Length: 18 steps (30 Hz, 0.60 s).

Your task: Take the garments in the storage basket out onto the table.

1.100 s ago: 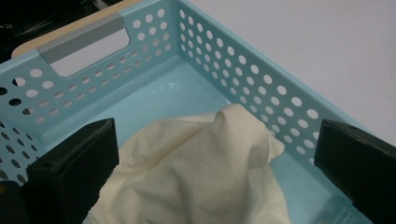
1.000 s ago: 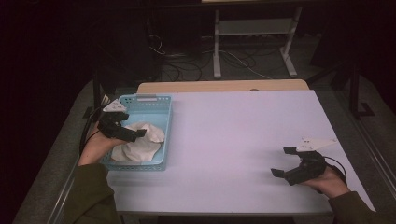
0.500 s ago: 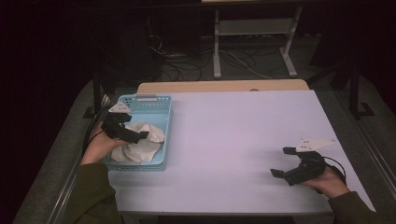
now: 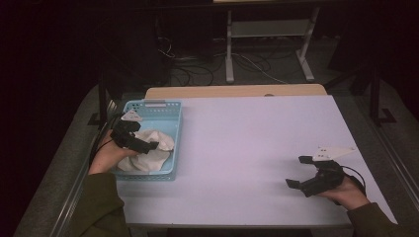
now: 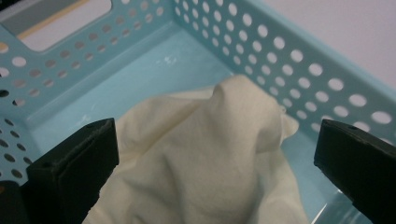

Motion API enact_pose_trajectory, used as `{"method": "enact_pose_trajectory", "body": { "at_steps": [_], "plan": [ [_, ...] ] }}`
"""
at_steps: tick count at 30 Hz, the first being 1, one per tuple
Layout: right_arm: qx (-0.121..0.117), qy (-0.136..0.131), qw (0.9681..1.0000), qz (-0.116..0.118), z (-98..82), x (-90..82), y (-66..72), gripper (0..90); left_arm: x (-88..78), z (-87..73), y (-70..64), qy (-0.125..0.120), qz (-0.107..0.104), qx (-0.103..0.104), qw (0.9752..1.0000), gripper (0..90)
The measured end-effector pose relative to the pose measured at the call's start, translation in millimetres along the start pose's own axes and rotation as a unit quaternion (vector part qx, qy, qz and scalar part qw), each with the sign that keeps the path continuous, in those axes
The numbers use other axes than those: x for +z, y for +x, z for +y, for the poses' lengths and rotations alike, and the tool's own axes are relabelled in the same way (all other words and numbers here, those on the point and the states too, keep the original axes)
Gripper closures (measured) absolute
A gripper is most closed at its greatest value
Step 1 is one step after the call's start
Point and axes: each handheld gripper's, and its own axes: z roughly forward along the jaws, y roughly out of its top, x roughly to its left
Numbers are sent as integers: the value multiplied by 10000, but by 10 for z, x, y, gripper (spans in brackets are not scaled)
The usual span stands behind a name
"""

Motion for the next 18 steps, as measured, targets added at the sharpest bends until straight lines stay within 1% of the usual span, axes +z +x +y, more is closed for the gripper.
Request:
{"method": "enact_pose_trajectory", "body": {
  "at_steps": [1,2,8,9,11,14,16,18],
  "plan": [
    [0,0,10000,0,0,0,0,0,11,-5,6,53,19,42,10000,0],
    [-22,17,10000,-13,-2,-1,2,0,24,-14,9,105,26,42,9999,0],
    [-16,-14,10000,-13,5,-11,6,0,64,-36,11,206,6,47,9998,0],
    [-16,-14,10000,-13,5,-11,6,0,78,-40,14,220,22,18,9998,0],
    [-35,-21,10000,-11,4,-16,10,0,89,-38,20,279,45,24,9996,0],
    [-10,-54,10000,0,9,-22,15,0,93,-35,5,264,45,12,9996,0],
    [-32,-46,10000,14,8,-17,24,0,105,-33,0,332,83,63,9994,0],
    [-56,-17,10000,25,6,-14,35,0,128,-32,-2,386,125,54,9992,0]
  ]
}}
